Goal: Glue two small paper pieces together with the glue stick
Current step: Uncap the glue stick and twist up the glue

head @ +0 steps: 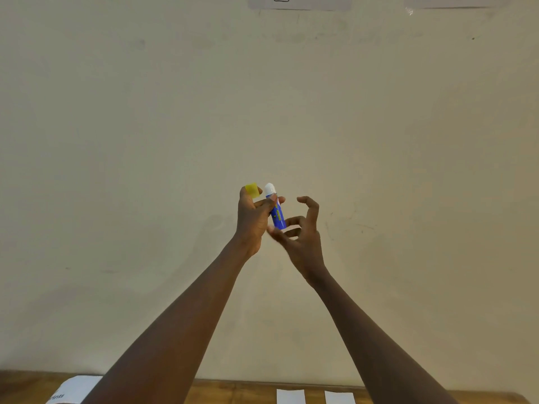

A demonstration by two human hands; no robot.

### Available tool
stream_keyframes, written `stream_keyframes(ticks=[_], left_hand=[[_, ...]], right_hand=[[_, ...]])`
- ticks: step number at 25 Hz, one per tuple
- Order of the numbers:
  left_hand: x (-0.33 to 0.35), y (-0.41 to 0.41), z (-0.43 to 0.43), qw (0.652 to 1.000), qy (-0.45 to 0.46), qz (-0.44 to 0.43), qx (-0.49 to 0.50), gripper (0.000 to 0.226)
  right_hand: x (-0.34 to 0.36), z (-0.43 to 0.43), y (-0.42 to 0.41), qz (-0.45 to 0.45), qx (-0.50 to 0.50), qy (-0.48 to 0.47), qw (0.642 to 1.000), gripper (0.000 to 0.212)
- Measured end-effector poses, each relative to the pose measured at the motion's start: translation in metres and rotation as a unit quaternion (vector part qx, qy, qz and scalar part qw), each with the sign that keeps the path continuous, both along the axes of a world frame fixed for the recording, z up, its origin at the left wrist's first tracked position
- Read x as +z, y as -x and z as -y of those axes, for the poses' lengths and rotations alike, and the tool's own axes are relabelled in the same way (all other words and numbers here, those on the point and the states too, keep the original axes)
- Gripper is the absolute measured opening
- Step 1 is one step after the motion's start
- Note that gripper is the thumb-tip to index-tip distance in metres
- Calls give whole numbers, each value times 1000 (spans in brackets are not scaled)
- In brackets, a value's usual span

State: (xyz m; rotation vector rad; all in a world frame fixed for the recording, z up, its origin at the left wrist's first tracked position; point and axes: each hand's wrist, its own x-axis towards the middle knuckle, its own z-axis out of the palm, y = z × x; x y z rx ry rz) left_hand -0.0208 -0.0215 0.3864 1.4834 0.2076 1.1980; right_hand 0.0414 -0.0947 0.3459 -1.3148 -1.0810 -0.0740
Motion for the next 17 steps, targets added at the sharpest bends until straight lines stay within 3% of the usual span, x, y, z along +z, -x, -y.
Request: stream_keyframes(ticks=[2,4,8,11,13,17], left_hand=[[0,-1,2,1000,-2,3,8,23],[2,-2,5,1000,-12,-3,-4,22],[3,0,4,1000,-5,-8,-3,21],[2,1,5,1000,12,5,14,23],[3,-1,7,1000,6,4,12,24],[5,-1,8,1000,-11,-11,-1,22]], right_hand=[[-2,-2,1,33,-59,-11,998,49],[-4,-2,3,-3,-16,-27,1000,32],[-2,3,-2,-66,72,-52,994,27],[3,3,-1,-14,-15,-26,999,54],[3,1,2,19,-64,-27,997,55],[5,3,4,-53,59,-39,996,29]])
